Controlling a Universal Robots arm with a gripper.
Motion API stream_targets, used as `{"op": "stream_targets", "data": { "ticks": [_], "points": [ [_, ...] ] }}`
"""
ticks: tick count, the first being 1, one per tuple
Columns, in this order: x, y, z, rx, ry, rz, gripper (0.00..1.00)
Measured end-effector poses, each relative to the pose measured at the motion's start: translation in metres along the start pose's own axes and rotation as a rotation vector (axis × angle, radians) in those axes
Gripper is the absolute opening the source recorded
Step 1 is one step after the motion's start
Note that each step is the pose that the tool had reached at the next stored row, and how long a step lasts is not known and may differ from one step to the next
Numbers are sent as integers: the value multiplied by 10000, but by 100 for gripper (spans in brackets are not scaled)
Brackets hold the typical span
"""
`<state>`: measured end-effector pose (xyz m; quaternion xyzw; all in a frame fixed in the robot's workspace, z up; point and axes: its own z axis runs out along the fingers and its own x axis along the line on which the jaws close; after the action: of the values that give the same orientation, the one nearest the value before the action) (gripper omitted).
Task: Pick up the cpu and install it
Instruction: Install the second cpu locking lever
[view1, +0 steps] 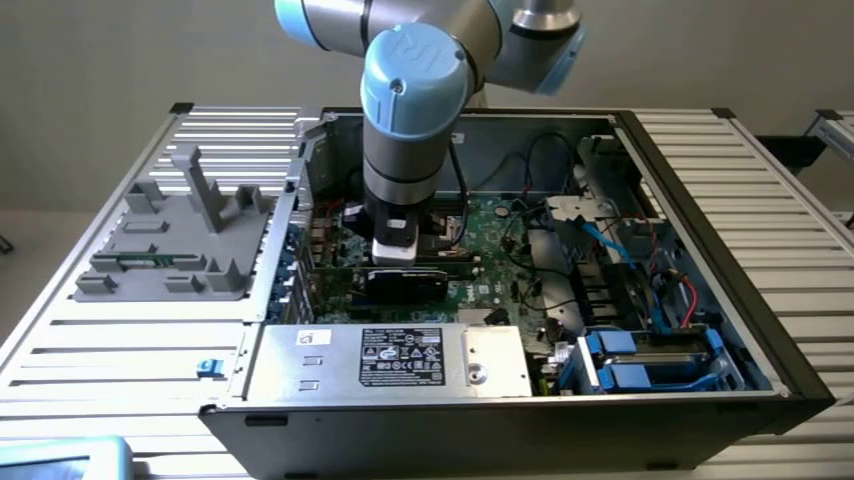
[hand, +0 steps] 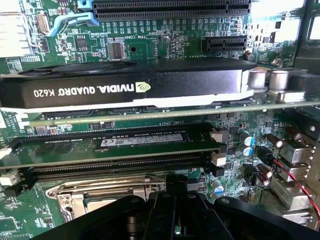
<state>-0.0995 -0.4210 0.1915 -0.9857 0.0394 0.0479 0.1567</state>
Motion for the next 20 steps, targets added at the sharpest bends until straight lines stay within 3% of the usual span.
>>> {"op": "stream_targets", "data": {
  "ticks": [20],
  "points": [
    [-10, 6, 14, -2, -1, 0, 11]
  ]
}}
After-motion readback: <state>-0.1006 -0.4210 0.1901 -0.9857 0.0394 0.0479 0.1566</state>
